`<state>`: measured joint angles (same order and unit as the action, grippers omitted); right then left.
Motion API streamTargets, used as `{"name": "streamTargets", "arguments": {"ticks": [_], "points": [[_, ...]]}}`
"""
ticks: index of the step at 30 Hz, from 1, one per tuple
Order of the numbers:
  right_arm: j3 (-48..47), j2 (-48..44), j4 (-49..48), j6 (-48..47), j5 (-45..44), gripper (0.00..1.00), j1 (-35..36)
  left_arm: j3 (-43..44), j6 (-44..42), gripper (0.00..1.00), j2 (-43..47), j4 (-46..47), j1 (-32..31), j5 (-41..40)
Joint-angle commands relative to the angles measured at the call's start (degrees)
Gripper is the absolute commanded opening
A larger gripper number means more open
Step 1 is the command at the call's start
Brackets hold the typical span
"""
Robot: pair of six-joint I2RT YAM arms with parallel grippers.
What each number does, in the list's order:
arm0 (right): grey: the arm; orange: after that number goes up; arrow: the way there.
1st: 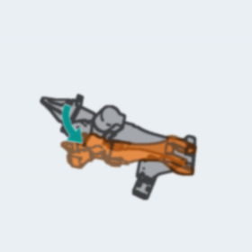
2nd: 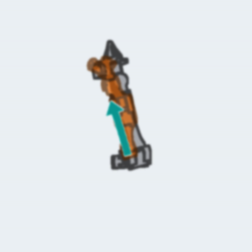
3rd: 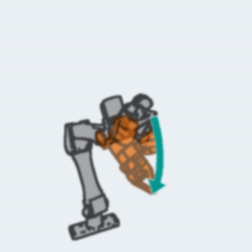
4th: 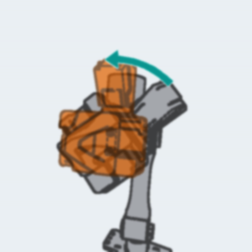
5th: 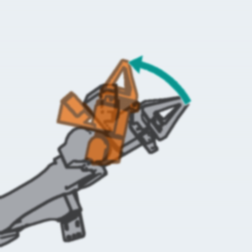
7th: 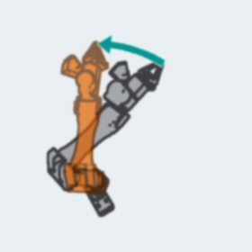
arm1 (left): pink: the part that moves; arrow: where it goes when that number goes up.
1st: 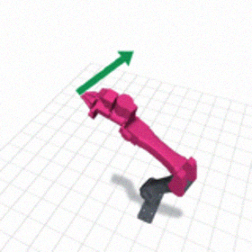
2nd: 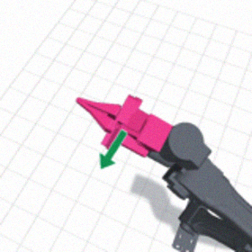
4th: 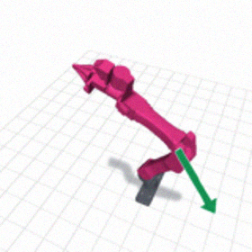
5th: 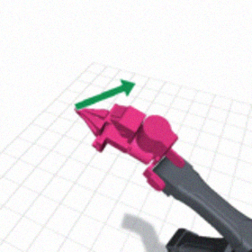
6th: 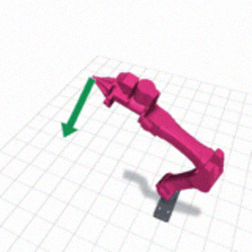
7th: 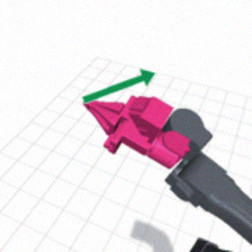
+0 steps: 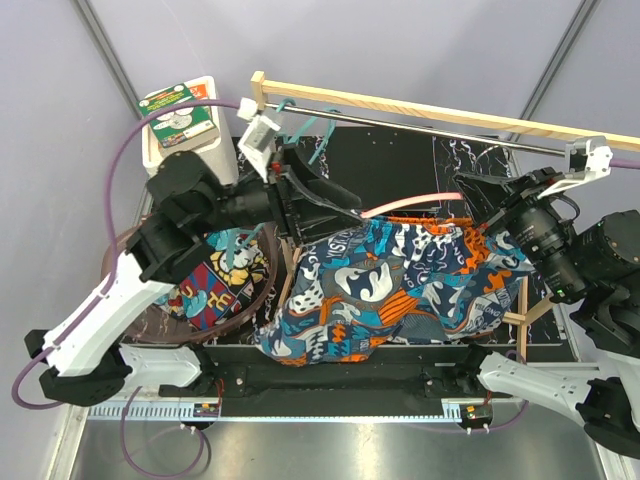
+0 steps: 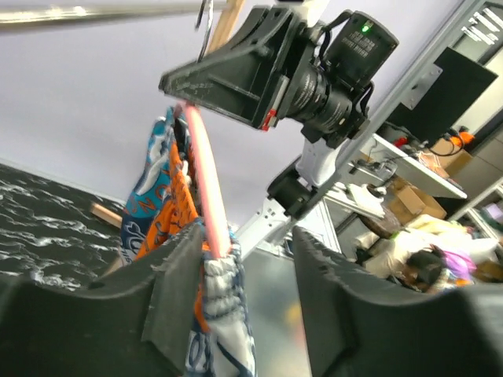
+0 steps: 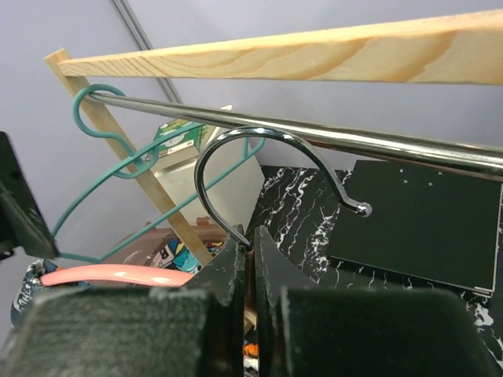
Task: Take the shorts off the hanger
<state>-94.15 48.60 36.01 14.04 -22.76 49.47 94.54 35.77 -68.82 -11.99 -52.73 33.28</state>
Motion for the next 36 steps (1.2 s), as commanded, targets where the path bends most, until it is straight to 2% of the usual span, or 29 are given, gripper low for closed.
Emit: {"name": "streamTargets", "arguments": {"ticks": [1,6,15,22,29,36], "points": [[-1.74,0.09,-0.86,0.11,-1.93,0.0,0.01,2.66,-6.94,0.55,4.65,-1.54,-0.18,-5.76],[-2.79,0.36,0.38,-0.24,-2.55,0.0,0.1,3.8,-8.26,0.57,4.93,-2.6,-0.18,-6.83],[-4.2,0.53,0.38,-0.42,-3.16,0.0,0.01,6.97,-9.05,0.56,1.85,-11.21,-0.18,-8.66],[-3.15,-0.26,0.38,0.02,-3.52,0.0,0.1,9.17,-7.21,0.49,-1.4,-13.24,-0.27,-6.91],[-2.8,-0.26,0.29,0.11,-3.43,0.0,0.1,9.61,-5.89,0.38,-2.37,-13.24,-0.44,-5.33],[-2.44,-0.17,0.29,0.2,-3.16,0.0,0.1,9.87,-5.89,0.08,-2.37,-12.89,-0.44,-5.85]]}}
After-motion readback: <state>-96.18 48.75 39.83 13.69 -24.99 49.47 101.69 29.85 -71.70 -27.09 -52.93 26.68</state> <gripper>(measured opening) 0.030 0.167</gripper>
